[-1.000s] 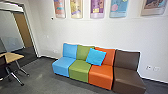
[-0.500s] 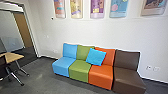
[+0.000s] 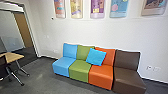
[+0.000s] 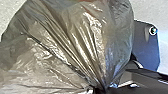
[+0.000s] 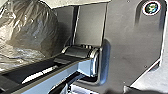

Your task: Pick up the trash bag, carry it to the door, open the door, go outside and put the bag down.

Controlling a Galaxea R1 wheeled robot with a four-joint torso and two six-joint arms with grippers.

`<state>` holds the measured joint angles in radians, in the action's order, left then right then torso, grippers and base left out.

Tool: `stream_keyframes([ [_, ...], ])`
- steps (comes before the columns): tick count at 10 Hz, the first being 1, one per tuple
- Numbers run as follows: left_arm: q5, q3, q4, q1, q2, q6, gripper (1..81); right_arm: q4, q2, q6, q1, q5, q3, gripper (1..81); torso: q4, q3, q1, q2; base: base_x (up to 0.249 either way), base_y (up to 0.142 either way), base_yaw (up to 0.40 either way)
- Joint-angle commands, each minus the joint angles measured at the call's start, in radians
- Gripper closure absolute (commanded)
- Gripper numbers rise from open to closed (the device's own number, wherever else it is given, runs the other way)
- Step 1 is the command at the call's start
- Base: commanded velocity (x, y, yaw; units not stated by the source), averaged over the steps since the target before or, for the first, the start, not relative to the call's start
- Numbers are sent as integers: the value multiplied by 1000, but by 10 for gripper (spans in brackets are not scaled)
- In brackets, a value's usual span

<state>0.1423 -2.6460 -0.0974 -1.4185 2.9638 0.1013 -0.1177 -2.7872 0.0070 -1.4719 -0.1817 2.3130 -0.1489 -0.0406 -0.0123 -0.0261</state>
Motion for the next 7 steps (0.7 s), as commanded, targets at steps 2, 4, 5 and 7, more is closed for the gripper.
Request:
stream_keyframes([
  [2, 62, 1, -2, 54, -9, -8, 811, 1, 12, -5, 52, -67, -6, 10, 0, 0, 0, 0, 0, 0, -282],
  [4, 62, 1, -2, 54, -9, -8, 811, 1, 9, -5, 49, -67, 2, 10, 0, 0, 0, 0, 0, 0, -343],
  [5, 63, 1, -4, 54, -8, -8, 811, 3, 4, -5, 46, -67, 3, 10, 0, 0, 0, 0, 0, 0, -357],
  [7, 63, 1, -5, 55, -5, -8, 811, 1, -2, -5, 43, -67, 12, 10, 0, 0, 0, 0, 0, 0, -389],
])
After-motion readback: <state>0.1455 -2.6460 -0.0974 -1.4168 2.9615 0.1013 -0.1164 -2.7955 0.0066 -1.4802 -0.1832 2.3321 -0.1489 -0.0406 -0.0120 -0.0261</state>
